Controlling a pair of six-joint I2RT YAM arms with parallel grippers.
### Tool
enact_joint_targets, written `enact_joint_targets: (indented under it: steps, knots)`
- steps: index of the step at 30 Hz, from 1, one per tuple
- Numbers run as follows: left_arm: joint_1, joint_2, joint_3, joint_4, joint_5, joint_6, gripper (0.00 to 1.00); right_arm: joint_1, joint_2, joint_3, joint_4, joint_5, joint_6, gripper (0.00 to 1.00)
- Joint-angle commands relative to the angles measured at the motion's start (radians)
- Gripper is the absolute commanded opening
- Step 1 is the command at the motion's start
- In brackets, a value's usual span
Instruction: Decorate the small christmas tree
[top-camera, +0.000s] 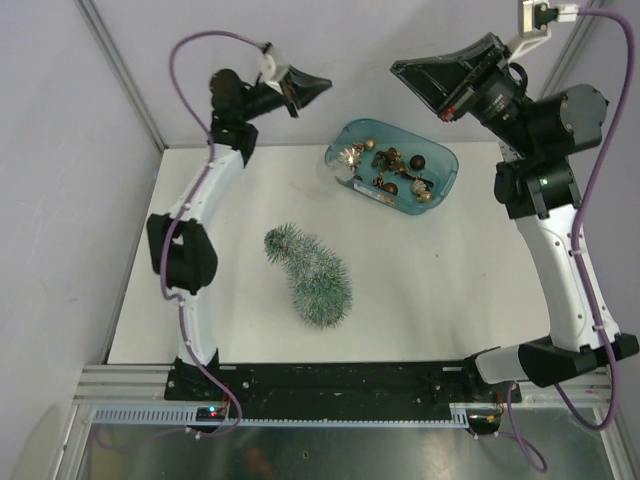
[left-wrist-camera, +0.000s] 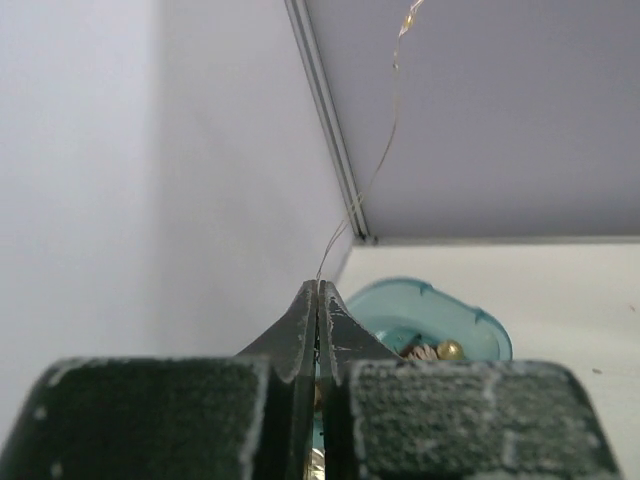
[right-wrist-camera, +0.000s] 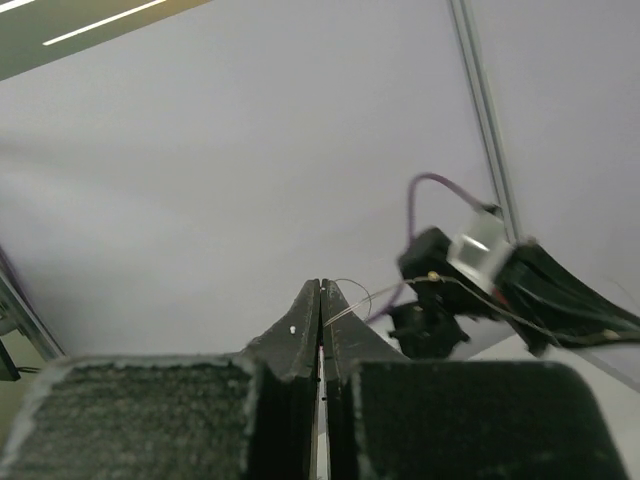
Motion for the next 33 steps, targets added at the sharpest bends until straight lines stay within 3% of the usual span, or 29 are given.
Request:
enact_joint_targets:
  steps: [1,6,10,15,19,24,33]
  knots:
    - [0.019,-0.179,0.005,0.042,0.038,-0.071,0.0,-0.023,-0.06,-0.074,-0.003,0.038,-0.033,0.0]
    - [0.059,-0.301,-0.079,0.035,0.056,-0.095,0.0,-0.041,-0.087,-0.111,-0.02,0.037,-0.021,0.0]
    - [0.106,-0.438,-0.237,0.004,0.093,-0.097,0.0,-0.053,-0.095,-0.136,-0.008,0.015,0.019,0.0]
    - [0.188,-0.697,-0.618,-0.086,0.137,-0.043,0.0,-0.055,-0.072,-0.192,0.022,-0.064,0.101,0.0]
    - [0.203,-0.933,-0.914,-0.29,0.124,0.168,0.0,-0.054,-0.054,-0.272,0.013,-0.128,0.107,0.0]
    - [0.208,-1.106,-1.137,-0.375,0.072,0.24,0.0,-0.053,-0.043,-0.338,-0.124,-0.143,-0.045,0.0]
    - [0.224,-1.19,-1.225,-0.458,-0.034,0.343,0.0,-0.007,-0.048,-0.394,-0.454,-0.003,-0.411,0.0]
